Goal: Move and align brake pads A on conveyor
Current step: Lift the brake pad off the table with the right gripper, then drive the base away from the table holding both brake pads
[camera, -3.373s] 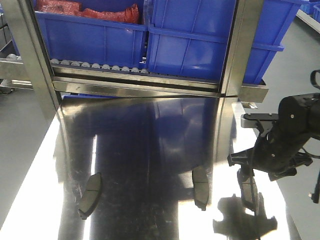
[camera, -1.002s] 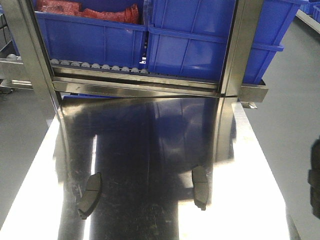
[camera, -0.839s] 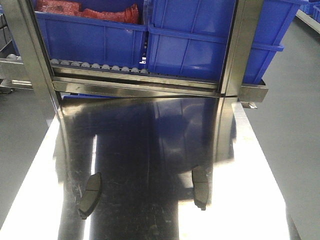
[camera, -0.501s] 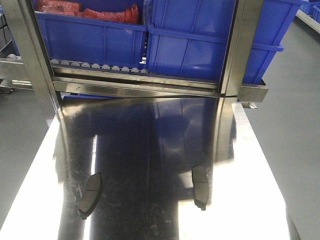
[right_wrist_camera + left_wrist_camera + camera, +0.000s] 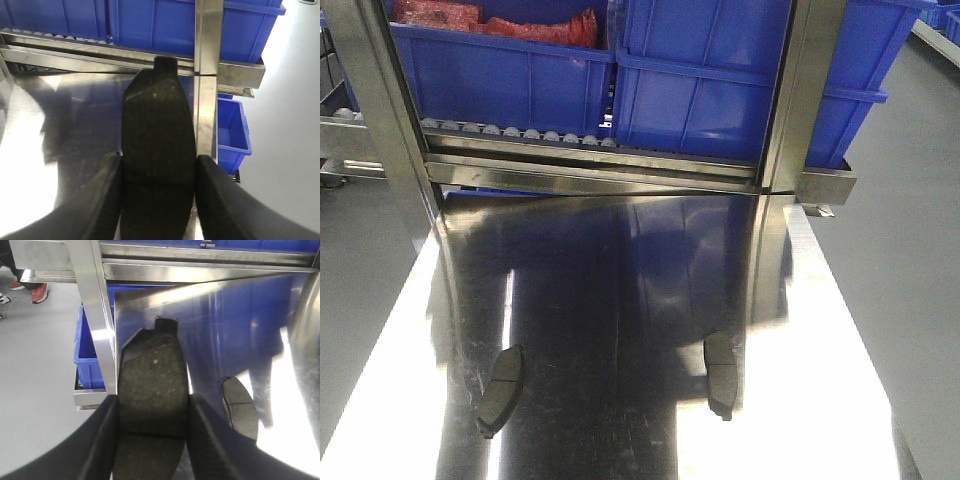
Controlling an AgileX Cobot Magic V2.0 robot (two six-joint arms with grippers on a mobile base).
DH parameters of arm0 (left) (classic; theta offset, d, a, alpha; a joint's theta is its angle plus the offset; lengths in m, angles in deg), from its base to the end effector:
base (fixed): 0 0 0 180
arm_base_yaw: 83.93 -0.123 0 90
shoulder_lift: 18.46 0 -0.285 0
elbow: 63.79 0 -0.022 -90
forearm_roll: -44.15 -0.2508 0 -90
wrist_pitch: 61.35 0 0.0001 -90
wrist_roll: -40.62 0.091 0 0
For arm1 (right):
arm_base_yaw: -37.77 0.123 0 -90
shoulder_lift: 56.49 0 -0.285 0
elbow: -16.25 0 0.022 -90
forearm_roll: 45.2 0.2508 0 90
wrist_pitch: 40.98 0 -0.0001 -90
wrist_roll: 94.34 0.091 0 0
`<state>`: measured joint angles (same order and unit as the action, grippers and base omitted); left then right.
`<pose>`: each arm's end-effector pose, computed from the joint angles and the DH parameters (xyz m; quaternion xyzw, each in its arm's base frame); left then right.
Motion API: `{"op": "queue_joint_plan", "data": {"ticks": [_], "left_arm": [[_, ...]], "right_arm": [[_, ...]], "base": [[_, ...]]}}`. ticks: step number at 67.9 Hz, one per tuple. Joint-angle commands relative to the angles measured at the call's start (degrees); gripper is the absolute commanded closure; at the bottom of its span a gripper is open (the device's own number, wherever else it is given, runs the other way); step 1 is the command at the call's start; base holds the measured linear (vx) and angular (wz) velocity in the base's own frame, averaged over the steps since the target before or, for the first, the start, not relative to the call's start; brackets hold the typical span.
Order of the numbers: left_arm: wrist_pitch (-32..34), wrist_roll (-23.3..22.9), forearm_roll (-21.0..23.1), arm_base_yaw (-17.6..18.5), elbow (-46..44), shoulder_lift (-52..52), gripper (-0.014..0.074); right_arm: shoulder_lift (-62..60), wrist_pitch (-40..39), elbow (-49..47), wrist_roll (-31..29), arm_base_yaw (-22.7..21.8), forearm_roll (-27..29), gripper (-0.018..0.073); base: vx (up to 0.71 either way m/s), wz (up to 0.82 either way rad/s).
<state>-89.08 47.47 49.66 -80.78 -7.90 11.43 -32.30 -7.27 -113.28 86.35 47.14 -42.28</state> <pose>0.0845 -0.0087 0.2692 0.0496 0.8342 -0.0243 0.5487 0.0611 0.0127 0.2986 -0.0525 0.8090 0.0751 0.5806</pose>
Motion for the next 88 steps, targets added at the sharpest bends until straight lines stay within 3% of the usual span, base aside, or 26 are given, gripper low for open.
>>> {"op": "queue_joint_plan", "data": {"ticks": [1, 34, 88], "left_arm": [[5.13, -0.26, 0.62, 0.28, -1.75, 0.29, 0.0603], [5.07, -0.26, 0.62, 0.28, -1.75, 0.29, 0.0603], [4.41, -0.26, 0.62, 0.28, -1.75, 0.29, 0.0603]], "right_arm": [[0.52, -5.69, -1.57, -0.68, -0.04, 0.0, 0.0566], [0.52, -5.64, -1.57, -0.68, -0.04, 0.0, 0.0566], [0.52, -5.64, -1.57, -0.68, -0.04, 0.0, 0.0566]], "base": [[0.0, 0.0], [-0.05, 0.2], [-0.18, 0.81]]}}
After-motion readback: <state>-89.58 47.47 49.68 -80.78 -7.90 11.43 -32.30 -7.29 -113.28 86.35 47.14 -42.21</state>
